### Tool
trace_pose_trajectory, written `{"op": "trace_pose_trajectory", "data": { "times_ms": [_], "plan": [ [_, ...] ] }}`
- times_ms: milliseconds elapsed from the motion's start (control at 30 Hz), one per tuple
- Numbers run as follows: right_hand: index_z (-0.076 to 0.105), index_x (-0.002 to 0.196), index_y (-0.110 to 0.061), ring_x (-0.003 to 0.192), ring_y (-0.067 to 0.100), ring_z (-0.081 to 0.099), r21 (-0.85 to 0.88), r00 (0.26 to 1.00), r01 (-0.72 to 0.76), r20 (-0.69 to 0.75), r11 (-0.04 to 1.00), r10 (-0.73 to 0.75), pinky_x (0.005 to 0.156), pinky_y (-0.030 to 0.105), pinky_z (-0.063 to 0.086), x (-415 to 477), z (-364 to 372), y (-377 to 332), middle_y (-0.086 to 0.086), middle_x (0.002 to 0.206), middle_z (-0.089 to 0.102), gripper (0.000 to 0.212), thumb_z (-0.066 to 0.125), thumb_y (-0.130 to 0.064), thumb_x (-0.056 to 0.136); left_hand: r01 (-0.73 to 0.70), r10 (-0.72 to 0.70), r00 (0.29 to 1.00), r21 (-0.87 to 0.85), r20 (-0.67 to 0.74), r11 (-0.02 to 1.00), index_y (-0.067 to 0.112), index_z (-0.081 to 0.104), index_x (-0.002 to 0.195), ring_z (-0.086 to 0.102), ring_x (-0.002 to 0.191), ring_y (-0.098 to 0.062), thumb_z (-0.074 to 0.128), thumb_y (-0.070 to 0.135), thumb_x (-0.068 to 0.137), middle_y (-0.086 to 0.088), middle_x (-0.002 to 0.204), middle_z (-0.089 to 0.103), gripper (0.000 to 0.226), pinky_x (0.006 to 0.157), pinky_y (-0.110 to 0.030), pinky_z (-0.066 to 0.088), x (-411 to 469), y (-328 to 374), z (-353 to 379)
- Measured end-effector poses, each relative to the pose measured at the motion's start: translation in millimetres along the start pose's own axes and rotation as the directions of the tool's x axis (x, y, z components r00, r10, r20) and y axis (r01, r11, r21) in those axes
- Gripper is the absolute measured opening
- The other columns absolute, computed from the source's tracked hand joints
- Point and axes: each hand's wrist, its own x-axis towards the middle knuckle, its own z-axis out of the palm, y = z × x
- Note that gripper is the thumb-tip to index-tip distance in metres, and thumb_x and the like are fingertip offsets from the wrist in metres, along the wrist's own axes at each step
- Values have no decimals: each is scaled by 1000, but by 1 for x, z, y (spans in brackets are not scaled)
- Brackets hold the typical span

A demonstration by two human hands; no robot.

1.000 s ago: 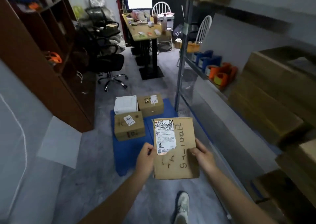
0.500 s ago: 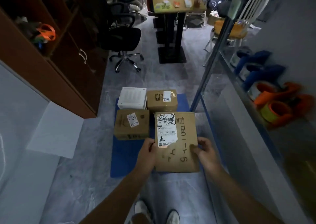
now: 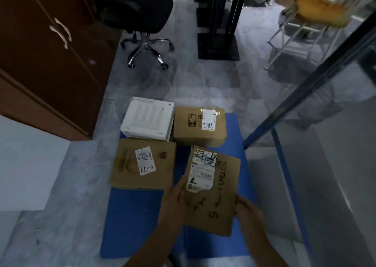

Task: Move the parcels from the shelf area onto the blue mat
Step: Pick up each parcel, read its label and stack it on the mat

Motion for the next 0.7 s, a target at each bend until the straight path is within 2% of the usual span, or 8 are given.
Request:
{"op": "trace_pose_trajectory", "data": {
  "times_ms": [67, 133, 267, 333, 433, 533, 633, 700],
  "plan": [
    [75, 100, -10, 84, 28, 68, -52, 1000, 16, 4, 999, -15, 68, 40, 53, 43, 16, 5, 12, 95, 73, 25, 53, -1, 91, 41, -40, 998, -26, 43, 999, 24, 45, 144, 52, 110, -3, 41, 10, 103, -2, 134, 46, 43, 86, -8, 43, 42, -28, 17],
    [77, 94, -18, 90, 26, 69, -130, 997, 62, 57, 990, -55, 72, 38, 55, 92, 30, 14, 6, 94, 75, 29, 52, -5, 90, 79, -80, 996, 20, 50, 997, 24, 40, 148, 53, 112, -11, 40, 11, 103, -3, 134, 50, 46, 90, -18, 45, 83, -57, 39],
    [74, 102, -30, 99, 18, 66, -199, 986, 100, 151, 975, -70, 92, 41, 53, 190, 61, 45, -3, 106, 72, 31, 50, -13, 93, 188, -191, 981, 72, 44, 980, 20, 29, 153, 48, 128, -26, 46, 14, 102, -7, 145, 44, 54, 106, -39, 44, 159, -114, 77],
    [74, 102, -34, 101, 16, 66, -208, 971, 102, 234, 973, -52, 95, 44, 52, 229, 76, 63, -7, 106, 72, 28, 53, -19, 92, 264, -264, 964, 80, -10, 961, 21, 23, 155, 46, 130, -29, 51, 13, 100, -8, 152, 36, 63, 102, -38, 47, 184, -140, 93],
    [70, 108, -42, 106, 15, 64, -213, 945, 111, 324, 971, -37, 96, 43, 52, 264, 90, 91, -9, 115, 69, 26, 61, -28, 89, 310, -306, 949, 48, -81, 949, 25, 10, 157, 47, 127, -27, 56, 26, 97, -5, 157, 27, 75, 76, -24, 49, 201, -170, 111],
    [59, 111, -57, 110, 12, 60, -228, 940, 143, 337, 963, -60, 97, 41, 51, 284, 98, 109, -15, 118, 63, 41, 58, -22, 90, 254, -241, 957, 66, -160, 965, 31, 1, 157, 40, 134, -23, 53, 44, 96, 1, 161, 21, 81, 87, -25, 43, 203, -185, 125],
    [52, 127, -56, 114, 9, 58, -231, 929, 133, 369, 964, -40, 98, 36, 49, 290, 100, 116, -21, 121, 61, 49, 53, -22, 91, 221, -197, 959, 99, -203, 970, 30, -3, 156, 43, 126, -17, 48, 35, 99, 2, 160, 19, 76, 82, -21, 41, 197, -191, 133],
    [41, 138, -53, 119, 7, 54, -272, 911, 155, 411, 950, -31, 96, 26, 47, 282, 99, 114, -23, 125, 57, 54, 53, -25, 94, 228, -199, 960, 139, -196, 964, 24, -3, 157, 35, 136, -19, 47, 27, 100, -1, 161, 17, 76, 93, -21, 36, 187, -188, 132]
  ]
}}
